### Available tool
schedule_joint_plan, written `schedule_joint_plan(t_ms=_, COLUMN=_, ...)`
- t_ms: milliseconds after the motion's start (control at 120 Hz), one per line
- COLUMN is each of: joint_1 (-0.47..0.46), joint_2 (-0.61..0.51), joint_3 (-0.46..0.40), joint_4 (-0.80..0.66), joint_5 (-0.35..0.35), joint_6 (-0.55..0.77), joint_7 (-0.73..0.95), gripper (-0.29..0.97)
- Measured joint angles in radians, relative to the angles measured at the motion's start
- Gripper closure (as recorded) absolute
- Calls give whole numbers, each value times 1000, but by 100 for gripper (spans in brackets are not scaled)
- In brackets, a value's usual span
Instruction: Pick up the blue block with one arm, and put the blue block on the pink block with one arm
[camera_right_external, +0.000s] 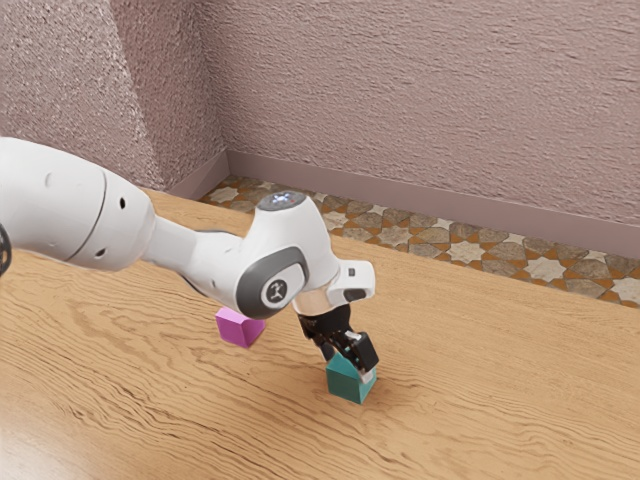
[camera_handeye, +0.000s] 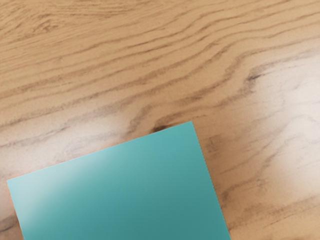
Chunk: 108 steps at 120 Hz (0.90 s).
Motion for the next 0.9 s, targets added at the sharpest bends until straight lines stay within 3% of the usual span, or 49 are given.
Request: schedule_joint_plan(t_ms=900, joint_1=0, joint_2=60, joint_3=19, joint_4=34, joint_5=3, joint_6=3, joint_7=1, gripper=0)
